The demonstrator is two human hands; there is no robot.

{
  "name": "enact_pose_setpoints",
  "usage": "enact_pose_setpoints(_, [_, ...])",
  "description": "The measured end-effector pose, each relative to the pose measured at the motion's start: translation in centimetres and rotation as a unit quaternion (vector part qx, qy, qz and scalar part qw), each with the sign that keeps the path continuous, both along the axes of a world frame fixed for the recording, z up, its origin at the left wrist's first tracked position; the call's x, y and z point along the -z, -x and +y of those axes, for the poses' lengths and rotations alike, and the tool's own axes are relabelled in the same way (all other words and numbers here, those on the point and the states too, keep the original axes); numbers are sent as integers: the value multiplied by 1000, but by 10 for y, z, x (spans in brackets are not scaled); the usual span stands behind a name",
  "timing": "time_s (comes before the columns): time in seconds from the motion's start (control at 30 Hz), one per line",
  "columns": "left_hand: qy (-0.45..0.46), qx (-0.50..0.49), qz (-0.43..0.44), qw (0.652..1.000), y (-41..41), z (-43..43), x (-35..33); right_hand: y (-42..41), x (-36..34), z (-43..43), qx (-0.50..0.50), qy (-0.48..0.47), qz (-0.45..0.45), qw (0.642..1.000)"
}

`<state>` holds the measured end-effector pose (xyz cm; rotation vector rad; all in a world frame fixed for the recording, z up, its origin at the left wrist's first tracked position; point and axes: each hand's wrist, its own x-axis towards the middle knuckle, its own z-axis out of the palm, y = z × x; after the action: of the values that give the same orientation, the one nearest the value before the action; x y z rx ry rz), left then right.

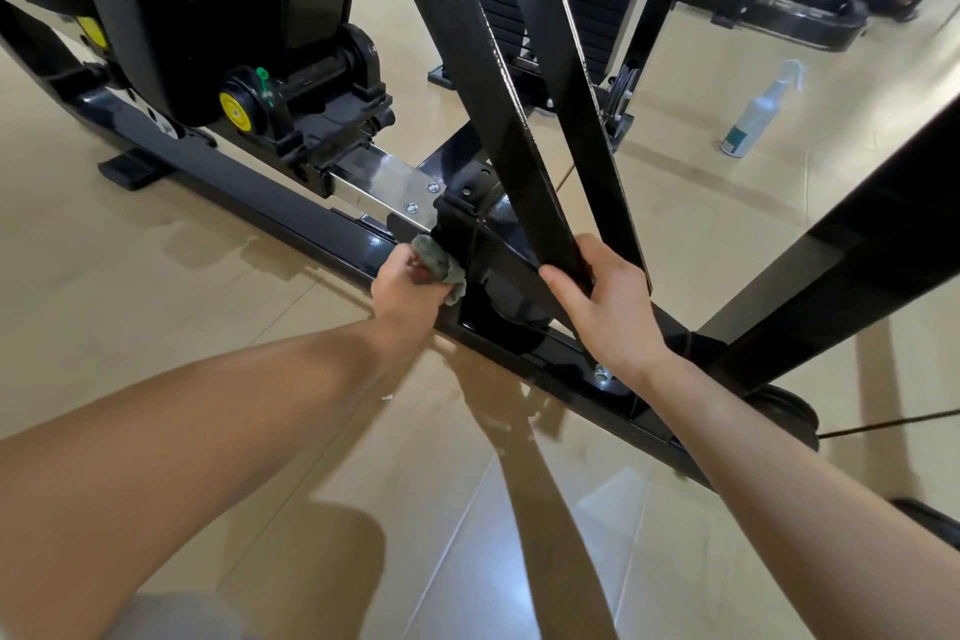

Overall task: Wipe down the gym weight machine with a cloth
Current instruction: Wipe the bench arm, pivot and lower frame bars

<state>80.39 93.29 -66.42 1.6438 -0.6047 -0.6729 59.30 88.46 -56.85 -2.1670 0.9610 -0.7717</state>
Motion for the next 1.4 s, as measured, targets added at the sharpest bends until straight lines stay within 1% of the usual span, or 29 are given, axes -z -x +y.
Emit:
enact_pose_setpoints(0.1, [-22,-7,10,1000,-11,-7,27,7,10,1,0,-19,5,1000])
enact_pose_setpoints(0.2, [-15,-45,9,999,0,-2,3,4,18,0,6,-15,18,1000])
enact_pose_setpoints(0.27, [0,-59,-23,998,13,-1,-15,2,23,0,15,3,16,1000])
enact_pose_setpoints(0.33, [-8,-71,-83,994,20,-2,-18,1,27,0,18,13,7,1000])
enact_pose_setpoints(0.4, [-26,-47,-126,991,20,-1,-13,1,27,-1,13,14,6,1000])
enact_pose_setpoints(0.53, [-51,-20,-140,989,20,2,-14,3,27,-4,4,3,18,1000])
enact_pose_setpoints(0.57, [-51,-16,-132,990,20,2,-16,4,26,-4,2,-3,20,1000])
enact_pose_setpoints(0.63, [-75,-2,-137,988,18,4,-19,6,25,-4,-7,-16,18,1000])
enact_pose_setpoints(0.73, [-157,50,-201,966,11,7,-28,11,22,-6,-26,-37,15,999])
enact_pose_setpoints(0.83, [-233,119,-234,936,-6,3,-34,21,23,-9,-24,-26,28,999])
enact_pose_setpoints(0.87, [-249,116,-230,934,-12,3,-34,26,24,-10,-17,-19,36,999])
enact_pose_setpoints(0.93, [-236,72,-181,952,-16,4,-25,33,25,-13,-8,-23,53,998])
enact_pose_setpoints(1.0, [-192,-6,-102,976,-2,8,-11,43,27,-15,-9,-41,74,996])
enact_pose_setpoints(1.1, [-137,-102,44,984,30,6,20,59,35,-16,-1,-38,110,993])
enact_pose_setpoints(1.13, [-117,-125,74,982,37,3,31,64,39,-14,7,-19,122,992])
enact_pose_setpoints(1.2, [-100,-157,108,977,40,-5,52,76,49,-8,32,83,145,985])
enact_pose_setpoints(1.23, [-97,-163,117,975,41,-8,61,82,53,-5,45,134,162,977])
enact_pose_setpoints(1.27, [-101,-166,113,974,43,-9,66,86,56,-2,54,164,178,969])
enact_pose_setpoints(1.3, [-108,-163,96,976,46,-9,67,89,57,-1,55,169,192,965])
enact_pose_setpoints(1.4, [-164,-125,-16,978,54,-5,73,88,55,0,56,137,237,960])
